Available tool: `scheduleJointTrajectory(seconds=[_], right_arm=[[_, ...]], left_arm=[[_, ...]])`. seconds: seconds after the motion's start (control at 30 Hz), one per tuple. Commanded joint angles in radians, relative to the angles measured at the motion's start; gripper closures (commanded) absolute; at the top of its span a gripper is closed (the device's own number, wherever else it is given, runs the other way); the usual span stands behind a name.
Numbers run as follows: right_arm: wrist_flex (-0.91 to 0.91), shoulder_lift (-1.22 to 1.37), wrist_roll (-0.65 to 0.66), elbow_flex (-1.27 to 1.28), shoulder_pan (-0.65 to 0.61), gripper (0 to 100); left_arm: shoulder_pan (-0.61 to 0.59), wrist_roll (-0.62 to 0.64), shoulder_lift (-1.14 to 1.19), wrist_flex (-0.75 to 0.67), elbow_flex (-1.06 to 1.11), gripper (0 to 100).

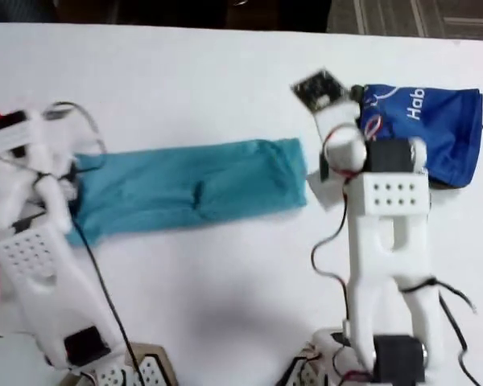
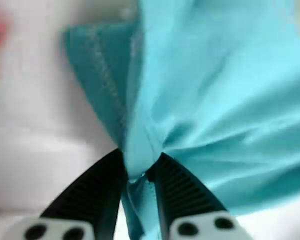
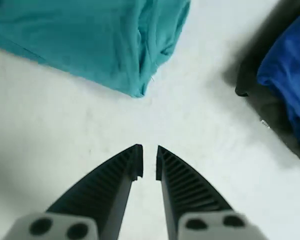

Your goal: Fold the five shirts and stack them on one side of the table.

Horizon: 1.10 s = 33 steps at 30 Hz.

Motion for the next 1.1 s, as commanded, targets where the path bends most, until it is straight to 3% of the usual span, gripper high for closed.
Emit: scheduleJointTrajectory(seconds=[0.0,0.23,0.43,0.77,1.07], right_arm=[[-0.173,-0.134,0.008,0.279,0.027,94.7],[-0.53,-0.289,0.008,0.743,0.162,94.7],[-0.782,-0.305,0.008,0.964,0.275,94.7],[-0.819,-0.306,-0.002,1.013,0.3,94.7],[-0.819,-0.306,-0.002,1.013,0.3,94.7]], left_arm=[[-0.028,-0.014,-0.02,0.069,-0.125,97],[0.081,-0.003,-0.15,0.071,0.007,98],[0.29,0.026,-0.364,0.069,0.091,98],[0.698,0.061,-0.439,0.069,0.071,98],[0.907,0.084,-0.43,0.011,-0.128,98]])
